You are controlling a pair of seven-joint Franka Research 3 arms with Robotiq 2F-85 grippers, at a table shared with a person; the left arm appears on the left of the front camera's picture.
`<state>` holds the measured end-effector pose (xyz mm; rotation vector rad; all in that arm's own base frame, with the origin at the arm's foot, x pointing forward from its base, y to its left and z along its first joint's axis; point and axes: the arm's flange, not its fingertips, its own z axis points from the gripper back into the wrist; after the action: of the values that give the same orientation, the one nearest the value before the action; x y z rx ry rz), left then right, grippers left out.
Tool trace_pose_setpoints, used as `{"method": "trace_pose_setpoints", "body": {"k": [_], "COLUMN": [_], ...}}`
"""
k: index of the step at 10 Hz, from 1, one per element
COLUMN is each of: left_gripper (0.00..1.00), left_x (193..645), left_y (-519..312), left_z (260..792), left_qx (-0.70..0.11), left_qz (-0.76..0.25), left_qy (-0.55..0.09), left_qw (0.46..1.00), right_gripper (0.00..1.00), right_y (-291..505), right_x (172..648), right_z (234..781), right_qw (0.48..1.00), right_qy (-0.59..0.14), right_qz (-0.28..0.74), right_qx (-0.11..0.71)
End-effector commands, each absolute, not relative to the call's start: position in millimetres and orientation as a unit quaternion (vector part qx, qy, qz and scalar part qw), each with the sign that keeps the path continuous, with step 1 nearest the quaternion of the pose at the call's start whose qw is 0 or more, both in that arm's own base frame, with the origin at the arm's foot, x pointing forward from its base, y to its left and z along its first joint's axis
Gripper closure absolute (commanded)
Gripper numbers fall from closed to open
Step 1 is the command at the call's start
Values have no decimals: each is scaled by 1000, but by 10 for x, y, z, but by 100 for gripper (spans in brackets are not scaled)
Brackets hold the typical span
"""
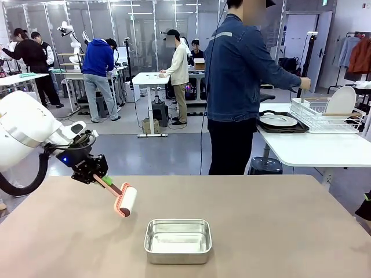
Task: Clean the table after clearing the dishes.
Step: When the right (or left) Handle tray is removed, use the right hand (or left hand) to clean the right (or left) side of the table with the Lint Roller.
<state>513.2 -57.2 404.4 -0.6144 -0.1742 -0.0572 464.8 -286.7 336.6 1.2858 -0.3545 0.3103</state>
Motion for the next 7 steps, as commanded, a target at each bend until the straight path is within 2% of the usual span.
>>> {"method": "trace_pose_setpoints", "body": {"k": [1,7], "left_gripper": [79,79], "left_x": [5152,5209], "left_y": [-490,186], "left_z": [3899,3268], "left_qx": [-334,-388], "left_qz": [-16,-11], "left_qy": [-72,-30], "left_qw": [940,921], "right_gripper": [0,0], "right_y": [-2839,-2839], "right_x": [4617,4617], "right_z": [3375,3375], "right_qw": [774,774], "right_qy": [-169,-169], "right_qz": [151,151], "right_qx": [592,592]}}
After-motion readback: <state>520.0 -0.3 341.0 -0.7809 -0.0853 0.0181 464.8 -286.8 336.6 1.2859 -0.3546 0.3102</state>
